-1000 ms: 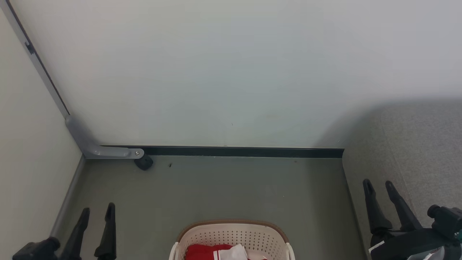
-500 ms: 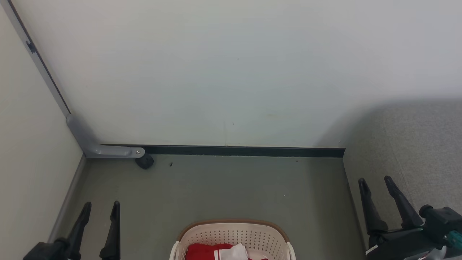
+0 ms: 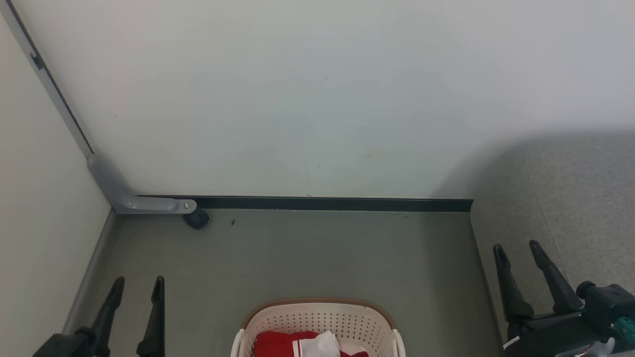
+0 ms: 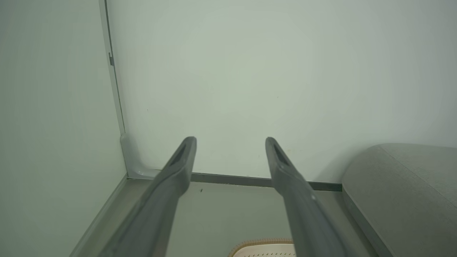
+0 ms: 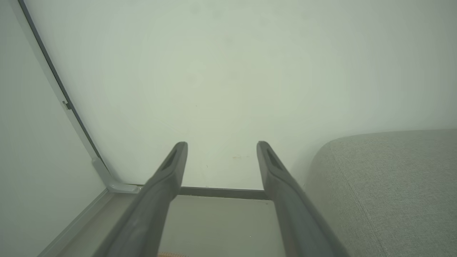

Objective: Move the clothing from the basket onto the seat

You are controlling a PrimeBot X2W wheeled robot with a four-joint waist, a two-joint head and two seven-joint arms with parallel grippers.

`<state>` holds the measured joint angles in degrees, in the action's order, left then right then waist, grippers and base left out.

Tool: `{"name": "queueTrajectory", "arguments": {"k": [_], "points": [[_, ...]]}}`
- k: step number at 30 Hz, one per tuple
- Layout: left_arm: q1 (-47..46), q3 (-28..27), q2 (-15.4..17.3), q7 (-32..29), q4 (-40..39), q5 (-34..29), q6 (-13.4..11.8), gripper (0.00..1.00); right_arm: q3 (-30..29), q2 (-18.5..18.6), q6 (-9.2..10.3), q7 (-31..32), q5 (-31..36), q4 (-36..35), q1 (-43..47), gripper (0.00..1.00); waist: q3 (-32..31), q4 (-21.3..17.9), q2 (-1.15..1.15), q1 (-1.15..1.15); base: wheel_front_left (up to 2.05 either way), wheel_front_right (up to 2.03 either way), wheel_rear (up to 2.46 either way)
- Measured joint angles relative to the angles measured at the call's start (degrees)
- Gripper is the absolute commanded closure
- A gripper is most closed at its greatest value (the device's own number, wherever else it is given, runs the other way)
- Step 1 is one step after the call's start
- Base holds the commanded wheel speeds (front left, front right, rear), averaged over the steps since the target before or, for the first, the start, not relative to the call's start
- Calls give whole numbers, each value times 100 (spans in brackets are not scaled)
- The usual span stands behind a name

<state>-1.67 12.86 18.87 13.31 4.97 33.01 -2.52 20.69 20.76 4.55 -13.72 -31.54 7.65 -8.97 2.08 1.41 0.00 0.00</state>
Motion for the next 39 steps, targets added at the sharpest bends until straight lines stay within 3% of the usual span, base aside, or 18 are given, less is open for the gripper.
{"name": "queueTrajectory", "arguments": {"k": [19, 39], "points": [[-91, 16, -27, 37, -203, 29, 62, 0, -116, -27, 5, -7, -27, -102, -122, 0, 586, -196, 0, 1, 0, 0, 0], [-1060, 302, -87, -126, -235, -37, 258, 0, -307, -73, 52, -49, -2, -344, -762, 0, 1689, -337, 0, 0, 0, 0, 0]]}}
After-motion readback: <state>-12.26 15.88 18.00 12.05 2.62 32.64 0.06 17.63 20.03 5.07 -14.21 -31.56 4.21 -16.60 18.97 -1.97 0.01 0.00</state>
